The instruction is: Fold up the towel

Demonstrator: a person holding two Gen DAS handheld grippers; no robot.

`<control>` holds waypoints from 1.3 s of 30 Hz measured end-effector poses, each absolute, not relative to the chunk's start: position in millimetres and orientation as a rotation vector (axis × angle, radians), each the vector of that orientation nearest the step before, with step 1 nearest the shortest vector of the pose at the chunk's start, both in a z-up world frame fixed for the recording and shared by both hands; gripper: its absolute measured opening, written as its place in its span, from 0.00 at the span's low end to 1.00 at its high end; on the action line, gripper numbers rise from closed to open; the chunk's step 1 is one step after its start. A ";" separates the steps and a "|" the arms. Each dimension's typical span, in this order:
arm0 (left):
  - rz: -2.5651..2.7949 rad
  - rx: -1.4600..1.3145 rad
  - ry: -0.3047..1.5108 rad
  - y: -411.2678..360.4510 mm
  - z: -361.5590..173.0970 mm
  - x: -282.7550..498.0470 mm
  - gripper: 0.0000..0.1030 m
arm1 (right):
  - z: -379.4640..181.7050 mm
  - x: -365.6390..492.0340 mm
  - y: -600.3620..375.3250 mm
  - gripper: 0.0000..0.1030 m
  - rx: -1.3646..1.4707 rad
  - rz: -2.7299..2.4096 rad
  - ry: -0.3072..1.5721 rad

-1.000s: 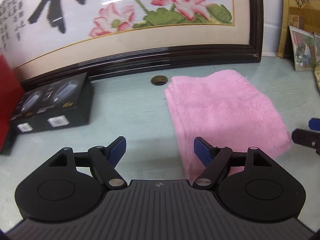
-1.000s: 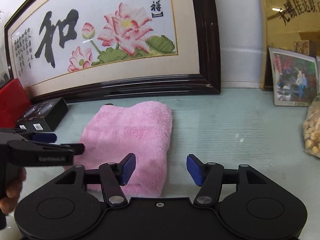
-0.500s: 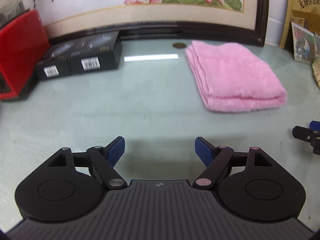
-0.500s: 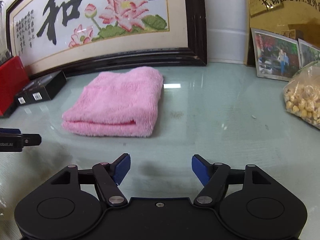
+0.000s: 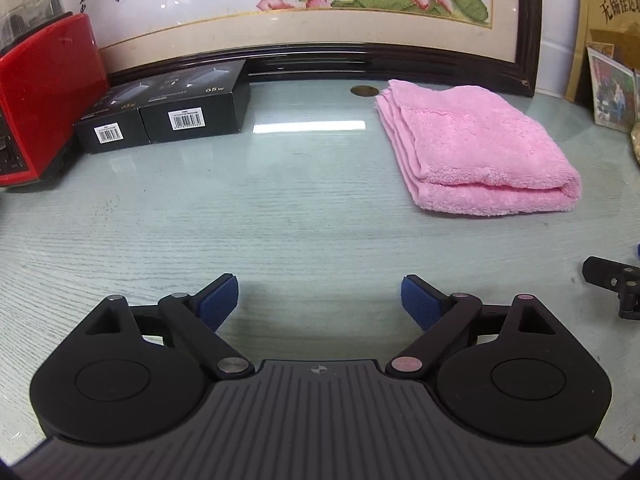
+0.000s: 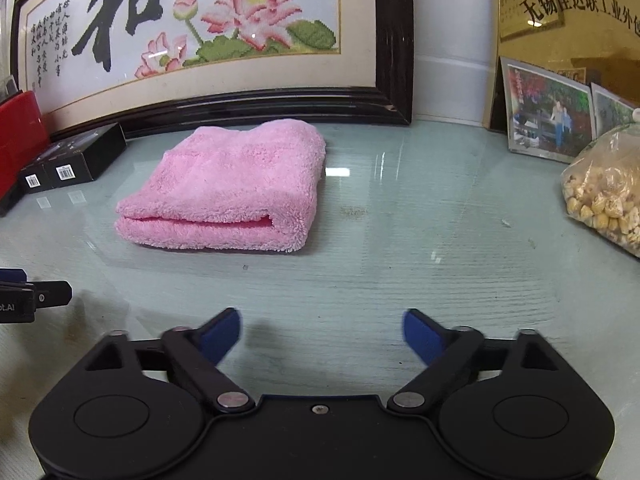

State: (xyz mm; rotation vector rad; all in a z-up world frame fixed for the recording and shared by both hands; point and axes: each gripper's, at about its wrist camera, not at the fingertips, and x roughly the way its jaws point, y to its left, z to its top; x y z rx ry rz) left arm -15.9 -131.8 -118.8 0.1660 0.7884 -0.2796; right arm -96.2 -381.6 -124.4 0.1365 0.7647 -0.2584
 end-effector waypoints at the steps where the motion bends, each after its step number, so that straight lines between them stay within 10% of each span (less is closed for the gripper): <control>1: -0.278 0.165 0.785 -132.4 -119.3 -15.3 0.91 | -125.3 -95.7 -381.4 1.00 0.132 -0.263 0.765; 39: -0.284 0.121 0.681 -134.2 -132.0 -10.4 1.00 | -128.9 -91.5 -391.2 1.00 0.125 -0.309 0.698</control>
